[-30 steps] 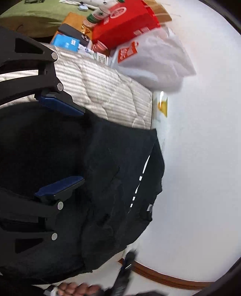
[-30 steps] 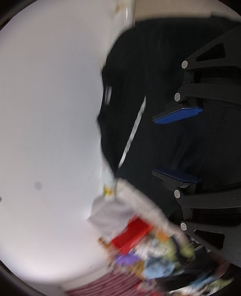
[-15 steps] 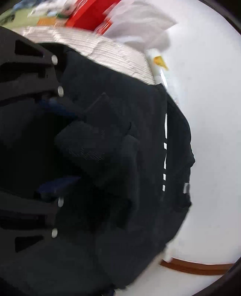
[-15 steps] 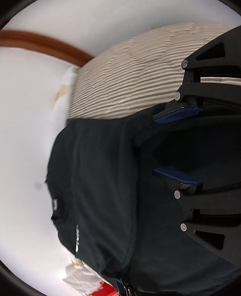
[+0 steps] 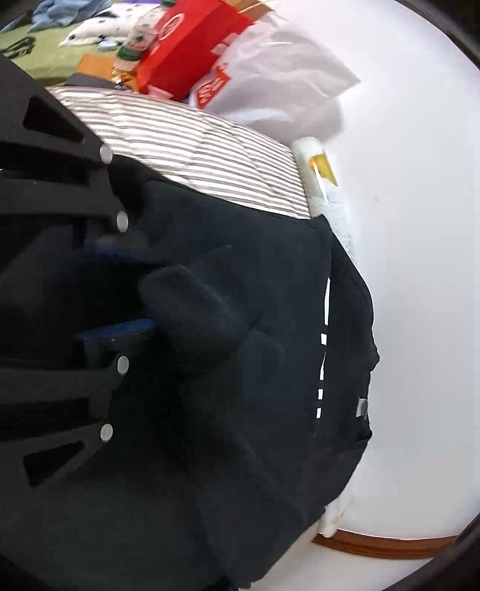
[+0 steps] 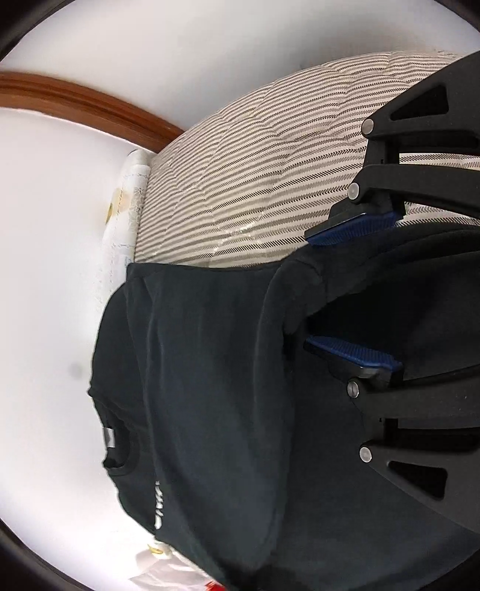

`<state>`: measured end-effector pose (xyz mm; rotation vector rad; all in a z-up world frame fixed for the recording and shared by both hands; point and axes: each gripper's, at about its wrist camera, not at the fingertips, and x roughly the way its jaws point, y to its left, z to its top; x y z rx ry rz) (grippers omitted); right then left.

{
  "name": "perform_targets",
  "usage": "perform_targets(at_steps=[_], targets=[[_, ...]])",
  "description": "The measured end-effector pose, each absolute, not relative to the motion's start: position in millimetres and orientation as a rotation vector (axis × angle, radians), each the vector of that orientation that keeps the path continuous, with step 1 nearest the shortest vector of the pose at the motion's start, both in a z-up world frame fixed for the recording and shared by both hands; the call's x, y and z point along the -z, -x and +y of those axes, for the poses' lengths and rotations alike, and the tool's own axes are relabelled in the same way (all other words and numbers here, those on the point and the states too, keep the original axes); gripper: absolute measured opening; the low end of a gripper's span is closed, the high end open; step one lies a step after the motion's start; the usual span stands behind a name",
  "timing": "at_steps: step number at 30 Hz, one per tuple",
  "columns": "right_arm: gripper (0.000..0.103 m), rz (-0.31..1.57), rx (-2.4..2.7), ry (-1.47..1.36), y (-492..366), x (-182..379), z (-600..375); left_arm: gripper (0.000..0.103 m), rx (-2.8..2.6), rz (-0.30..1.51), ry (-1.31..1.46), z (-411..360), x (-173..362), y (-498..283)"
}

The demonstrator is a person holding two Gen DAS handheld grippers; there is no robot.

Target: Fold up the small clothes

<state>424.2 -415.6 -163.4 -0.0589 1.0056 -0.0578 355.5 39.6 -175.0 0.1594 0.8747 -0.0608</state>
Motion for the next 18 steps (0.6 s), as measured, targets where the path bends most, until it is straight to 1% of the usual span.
perform_targets(at_steps=[1, 2, 3, 6, 9, 16, 18], targets=[[0.051, 1.004, 0.052, 0.051, -424, 163, -417, 0.047, 0.063, 0.871, -0.142, 43, 173, -351], [0.051, 1.002, 0.05, 0.047, -425, 163, -418, 0.053, 0.065, 0.86, -0.118, 47, 171, -346], [0.051, 1.001, 0.05, 0.043, -424, 163, -419, 0.062, 0.065, 0.843, -0.092, 50, 167, -343], [0.051, 1.004, 0.04, 0.026, -423, 165, -420, 0.063, 0.072, 0.805, 0.005, 64, 153, -342], [0.051, 1.001, 0.033, 0.009, -424, 168, -420, 0.063, 0.07, 0.811, 0.077, 73, 151, -359], [0.052, 0.995, 0.019, 0.004, -424, 172, -416, 0.061, 0.008, 0.907, 0.092, 69, 188, -410], [0.052, 0.994, 0.015, -0.005, -425, 174, -417, 0.063, -0.002, 0.916, 0.078, 66, 197, -414]])
